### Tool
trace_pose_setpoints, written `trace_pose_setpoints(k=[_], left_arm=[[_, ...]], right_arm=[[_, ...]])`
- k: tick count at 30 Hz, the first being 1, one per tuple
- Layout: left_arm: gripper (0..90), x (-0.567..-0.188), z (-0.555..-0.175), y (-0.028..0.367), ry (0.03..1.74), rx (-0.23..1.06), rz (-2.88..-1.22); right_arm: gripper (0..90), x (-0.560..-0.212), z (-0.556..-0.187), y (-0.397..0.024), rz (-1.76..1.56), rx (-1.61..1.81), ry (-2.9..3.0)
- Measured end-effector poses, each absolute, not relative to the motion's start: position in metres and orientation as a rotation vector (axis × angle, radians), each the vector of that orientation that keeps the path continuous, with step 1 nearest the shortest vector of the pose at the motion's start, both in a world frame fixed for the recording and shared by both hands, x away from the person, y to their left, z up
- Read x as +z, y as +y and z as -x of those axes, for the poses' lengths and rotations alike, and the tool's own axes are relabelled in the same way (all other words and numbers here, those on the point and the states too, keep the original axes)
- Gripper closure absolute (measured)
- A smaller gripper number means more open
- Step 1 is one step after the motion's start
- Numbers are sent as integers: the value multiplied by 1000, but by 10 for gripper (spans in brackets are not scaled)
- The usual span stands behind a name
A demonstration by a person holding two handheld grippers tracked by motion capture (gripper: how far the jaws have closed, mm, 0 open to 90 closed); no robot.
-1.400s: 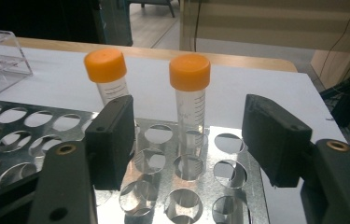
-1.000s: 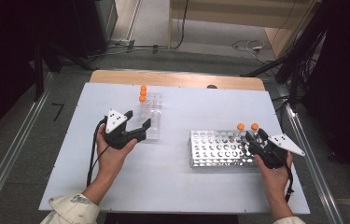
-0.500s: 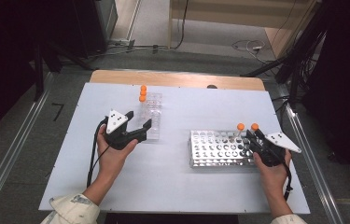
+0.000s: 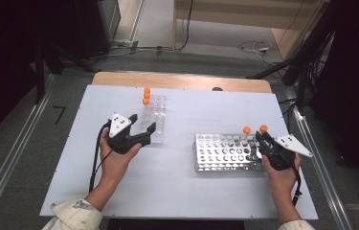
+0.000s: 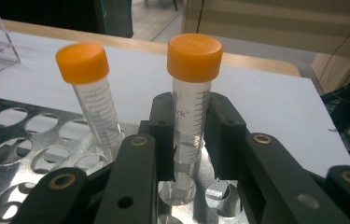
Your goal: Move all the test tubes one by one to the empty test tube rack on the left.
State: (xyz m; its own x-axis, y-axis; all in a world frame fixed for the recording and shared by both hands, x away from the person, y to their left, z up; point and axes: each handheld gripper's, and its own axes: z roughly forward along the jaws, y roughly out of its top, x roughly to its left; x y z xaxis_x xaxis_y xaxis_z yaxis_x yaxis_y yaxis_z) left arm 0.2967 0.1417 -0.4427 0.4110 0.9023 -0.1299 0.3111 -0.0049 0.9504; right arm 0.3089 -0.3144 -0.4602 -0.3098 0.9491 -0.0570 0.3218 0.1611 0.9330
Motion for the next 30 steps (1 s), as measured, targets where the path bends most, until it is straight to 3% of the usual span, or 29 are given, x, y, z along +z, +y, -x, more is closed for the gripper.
trace_pose_setpoints(k=[21, 30], left_arm=[[169, -444, -300, 142, 1134, 625, -1570], [164, -442, -299, 140, 1124, 624, -1563]], right_arm=[[718, -405, -272, -313, -1133, 1303, 1660], [718, -389, -258, -278, -1018, 1394, 1757]])
